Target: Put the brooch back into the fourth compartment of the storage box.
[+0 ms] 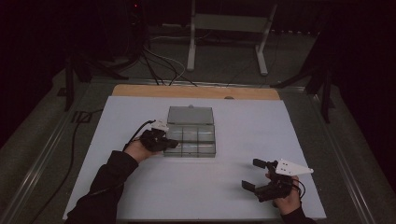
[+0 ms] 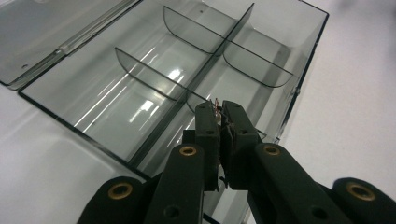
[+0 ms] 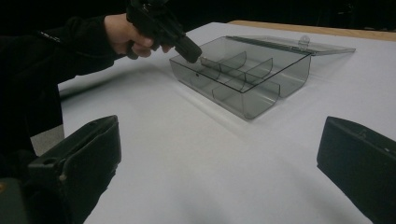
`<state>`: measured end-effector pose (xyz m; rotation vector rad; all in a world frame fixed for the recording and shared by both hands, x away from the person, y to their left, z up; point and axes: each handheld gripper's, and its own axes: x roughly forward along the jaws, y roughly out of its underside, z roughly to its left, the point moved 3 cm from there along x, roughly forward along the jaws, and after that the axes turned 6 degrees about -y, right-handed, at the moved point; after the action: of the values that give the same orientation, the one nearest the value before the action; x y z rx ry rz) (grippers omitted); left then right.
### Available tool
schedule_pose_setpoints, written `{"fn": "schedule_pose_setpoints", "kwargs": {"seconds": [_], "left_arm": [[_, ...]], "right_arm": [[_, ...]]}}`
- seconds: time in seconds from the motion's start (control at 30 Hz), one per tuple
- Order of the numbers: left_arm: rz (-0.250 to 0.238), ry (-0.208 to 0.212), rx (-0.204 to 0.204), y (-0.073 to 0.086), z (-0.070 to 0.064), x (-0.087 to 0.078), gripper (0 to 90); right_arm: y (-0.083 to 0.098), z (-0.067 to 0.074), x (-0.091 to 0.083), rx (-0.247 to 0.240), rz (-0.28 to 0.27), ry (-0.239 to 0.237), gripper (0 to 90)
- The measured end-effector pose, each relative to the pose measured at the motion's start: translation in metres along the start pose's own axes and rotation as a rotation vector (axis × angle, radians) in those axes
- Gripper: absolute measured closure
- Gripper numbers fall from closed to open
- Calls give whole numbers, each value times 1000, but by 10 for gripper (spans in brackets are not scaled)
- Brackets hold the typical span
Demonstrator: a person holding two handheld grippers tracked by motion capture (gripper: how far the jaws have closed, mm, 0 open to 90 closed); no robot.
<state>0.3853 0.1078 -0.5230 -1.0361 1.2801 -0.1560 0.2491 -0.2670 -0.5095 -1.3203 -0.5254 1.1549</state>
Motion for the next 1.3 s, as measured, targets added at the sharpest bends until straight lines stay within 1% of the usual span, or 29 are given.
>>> {"fn": "schedule_pose_setpoints", "kwargs": {"seconds": [0.03, 0.07, 0.1, 0.17, 0.2, 0.23, 0.27, 0.3, 0.33, 0.37, 0.43, 0.47, 0.5, 0.67, 0.73, 0.77, 0.87, 0.9, 0.93, 0.97, 1.0, 1.03, 1.07, 1.1, 1.13, 1.27, 1.3], "left_arm": [[-6, -1, -7, -1, 0, -1, 873], [-12, -9, -5, -1, 1, -1, 871], [-15, -12, -8, -1, 1, -2, 840], [-22, -11, -16, -2, 1, -4, 839], [-22, -11, -16, -2, 1, -4, 821], [-30, -10, -15, -2, 1, -5, 768], [-32, -9, -16, -2, 0, -6, 762], [-30, -21, -11, -2, -1, -6, 707], [-33, -27, -13, -3, -1, -7, 632], [-33, -26, -17, -3, -1, -8, 573], [-33, -19, -22, -3, -2, -8, 509], [-35, -13, -23, -4, -3, -9, 509], [-45, -14, -16, -5, -4, -12, 448], [-62, 2, -31, -8, -7, -18, 274], [-61, 3, -28, -9, -7, -19, 213], [-63, 2, -31, -9, -8, -21, 197], [-84, 20, -39, -10, -8, -27, 161], [-91, 24, -46, -11, -7, -29, 133], [-95, 51, -47, -11, -6, -31, 100], [-98, 68, -48, -11, -6, -33, 52], [-98, 68, -48, -11, -6, -33, 25], [-102, 66, -53, -11, -6, -34, 25], [-111, 85, -47, -12, -7, -38, 13], [-111, 85, -47, -12, -7, -38, 11], [-122, 96, -50, -14, -7, -42, 11], [-138, 94, -41, -17, -8, -49, 11], [-148, 93, -35, -18, -7, -53, 11]], "right_arm": [[0, 0, 0, 3, 0, 0, 0], [0, 0, 0, 4, 0, 0, 0], [0, 0, 0, 5, 1, 0, 0], [0, 0, 0, 1, 1, 0, 0], [0, 0, 0, 3, 2, -1, 0], [0, 0, 0, 5, 1, 0, 0], [0, 0, 0, 5, 1, 0, 0], [0, 0, 0, 2, 3, 0, 0], [0, 0, 0, -1, 1, 1, 0], [0, 0, 0, 0, 0, 0, 0], [0, 0, 0, 4, 0, 1, 0], [0, 0, 0, 4, 0, 1, 0], [0, 0, 0, 1, 3, 0, 0], [0, 0, 1, 4, 2, -1, 0], [0, 0, 1, 3, 1, -1, 0], [0, 0, 1, 4, 1, -1, 0], [0, 0, 1, 5, 3, 0, 0], [0, 0, 1, 5, 1, -1, 0], [0, 0, 1, 7, 1, -1, 0], [0, -1, 1, 9, 1, 0, 0], [0, -1, 1, 10, 1, 0, 0], [0, -1, 1, 9, 3, 1, 0], [0, 0, 1, 7, 2, 2, 0], [0, -1, 1, 8, 2, 1, 0], [0, -1, 1, 10, 1, 2, 0], [0, 0, 1, 6, 0, 0, 0], [0, 0, 1, 7, 2, 1, 0]]}}
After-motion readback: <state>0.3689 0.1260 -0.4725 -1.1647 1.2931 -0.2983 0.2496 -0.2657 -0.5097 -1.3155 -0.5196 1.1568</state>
